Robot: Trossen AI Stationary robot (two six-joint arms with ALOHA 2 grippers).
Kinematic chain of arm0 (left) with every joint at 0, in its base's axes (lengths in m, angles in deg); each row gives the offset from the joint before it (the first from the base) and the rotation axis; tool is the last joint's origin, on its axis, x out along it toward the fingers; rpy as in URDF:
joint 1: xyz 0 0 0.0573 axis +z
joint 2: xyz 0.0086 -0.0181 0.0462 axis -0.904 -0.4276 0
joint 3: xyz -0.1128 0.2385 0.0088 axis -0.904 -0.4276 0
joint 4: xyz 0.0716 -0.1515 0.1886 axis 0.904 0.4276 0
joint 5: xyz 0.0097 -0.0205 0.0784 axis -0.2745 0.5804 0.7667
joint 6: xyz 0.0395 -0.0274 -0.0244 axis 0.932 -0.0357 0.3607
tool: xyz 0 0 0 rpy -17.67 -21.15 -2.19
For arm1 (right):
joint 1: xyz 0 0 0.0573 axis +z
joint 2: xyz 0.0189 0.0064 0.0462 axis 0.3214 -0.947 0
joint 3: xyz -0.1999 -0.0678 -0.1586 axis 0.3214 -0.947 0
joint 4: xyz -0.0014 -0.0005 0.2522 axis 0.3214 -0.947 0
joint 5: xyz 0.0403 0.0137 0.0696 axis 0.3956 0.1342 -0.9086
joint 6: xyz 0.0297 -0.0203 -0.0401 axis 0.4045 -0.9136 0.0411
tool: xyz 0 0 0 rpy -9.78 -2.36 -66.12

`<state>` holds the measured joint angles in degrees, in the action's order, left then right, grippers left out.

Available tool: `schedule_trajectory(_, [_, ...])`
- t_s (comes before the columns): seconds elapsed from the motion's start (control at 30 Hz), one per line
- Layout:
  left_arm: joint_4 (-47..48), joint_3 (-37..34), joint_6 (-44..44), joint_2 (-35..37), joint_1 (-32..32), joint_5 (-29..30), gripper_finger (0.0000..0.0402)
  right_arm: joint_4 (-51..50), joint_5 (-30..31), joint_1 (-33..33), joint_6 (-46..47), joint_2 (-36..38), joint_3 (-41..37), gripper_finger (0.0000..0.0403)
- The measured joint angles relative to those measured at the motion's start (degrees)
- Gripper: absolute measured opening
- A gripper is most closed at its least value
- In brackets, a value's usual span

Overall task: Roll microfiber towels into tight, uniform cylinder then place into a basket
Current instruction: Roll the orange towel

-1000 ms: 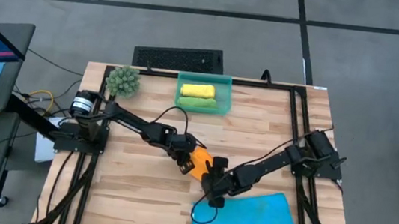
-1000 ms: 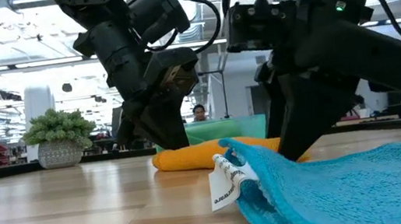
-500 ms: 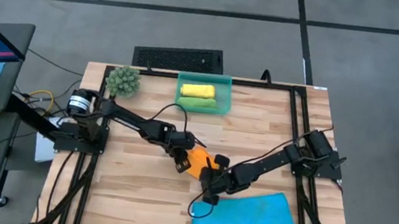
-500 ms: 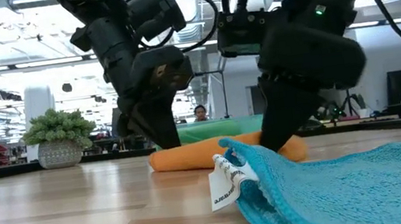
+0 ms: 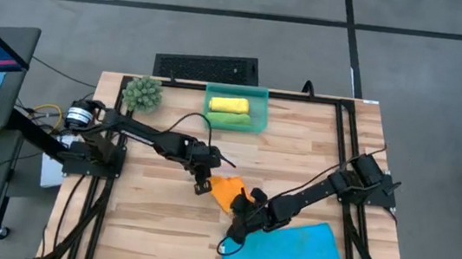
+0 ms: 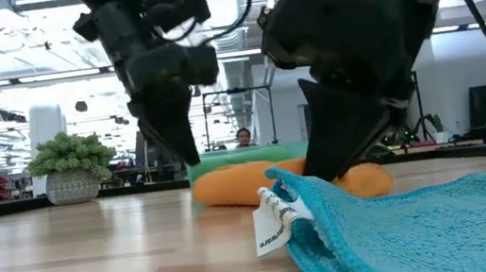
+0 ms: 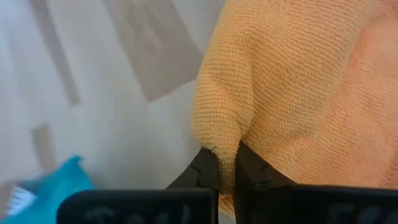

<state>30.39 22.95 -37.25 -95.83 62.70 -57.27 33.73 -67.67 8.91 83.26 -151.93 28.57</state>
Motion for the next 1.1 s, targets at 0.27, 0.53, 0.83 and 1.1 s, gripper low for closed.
schedule_trajectory(0.27, [1.7,0.0,7.8,5.9,0.4,-2.3,0.0000,6.3,3.3,1.7,7.9,-0.3,-0.3,0.0037])
schedule_trajectory(0.53, [-0.5,-1.8,16.0,6.0,-1.9,-13.4,0.0000,7.1,7.2,2.3,15.2,-0.3,-0.3,0.0030])
schedule_trajectory(0.83, [-17.1,-11.8,11.6,5.9,-3.2,-18.5,0.0000,12.2,10.6,2.3,19.3,-0.3,-0.2,0.0033])
schedule_trajectory(1.1, [-27.6,-17.6,7.1,5.5,-4.6,-16.8,0.0000,17.3,10.4,-0.8,19.5,-0.6,-0.1,0.0031])
